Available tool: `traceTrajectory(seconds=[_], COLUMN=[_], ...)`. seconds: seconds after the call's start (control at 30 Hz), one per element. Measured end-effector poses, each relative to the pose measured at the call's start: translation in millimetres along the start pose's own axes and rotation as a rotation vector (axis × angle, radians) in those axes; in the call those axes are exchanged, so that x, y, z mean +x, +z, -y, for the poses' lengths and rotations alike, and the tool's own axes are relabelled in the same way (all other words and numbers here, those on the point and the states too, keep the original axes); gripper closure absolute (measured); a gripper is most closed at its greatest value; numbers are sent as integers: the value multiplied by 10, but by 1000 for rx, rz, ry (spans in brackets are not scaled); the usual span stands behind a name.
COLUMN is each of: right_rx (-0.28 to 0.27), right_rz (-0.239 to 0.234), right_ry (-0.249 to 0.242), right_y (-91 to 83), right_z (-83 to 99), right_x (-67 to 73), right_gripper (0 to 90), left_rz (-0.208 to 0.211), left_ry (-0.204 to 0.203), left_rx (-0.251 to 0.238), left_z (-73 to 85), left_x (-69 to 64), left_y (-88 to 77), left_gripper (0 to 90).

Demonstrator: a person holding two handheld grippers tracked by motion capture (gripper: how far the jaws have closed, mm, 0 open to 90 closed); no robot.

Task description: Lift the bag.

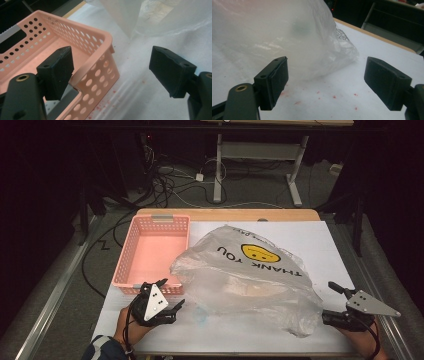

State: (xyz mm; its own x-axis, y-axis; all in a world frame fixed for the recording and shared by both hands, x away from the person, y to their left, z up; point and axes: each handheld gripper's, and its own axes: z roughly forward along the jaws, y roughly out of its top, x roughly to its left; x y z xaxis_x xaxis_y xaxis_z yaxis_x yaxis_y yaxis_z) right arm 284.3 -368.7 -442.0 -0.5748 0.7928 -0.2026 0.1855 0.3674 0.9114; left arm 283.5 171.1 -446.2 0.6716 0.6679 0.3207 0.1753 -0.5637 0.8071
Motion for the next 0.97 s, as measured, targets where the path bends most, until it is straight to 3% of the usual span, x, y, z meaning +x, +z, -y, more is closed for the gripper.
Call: traceTrajectory(seconds=[0.47, 0.97], right_rx=[1, 1], right_rz=[8, 17], right_ry=[-16, -23], right_y=[-31, -36], right_z=[-19, -23], right_x=[23, 3], right_gripper=[205, 207], left_rz=[5, 11], left_ry=[-42, -35], left_rx=[-15, -4], left_z=[23, 8], left_x=[65, 62], left_y=[-17, 19], left_gripper=[191, 191])
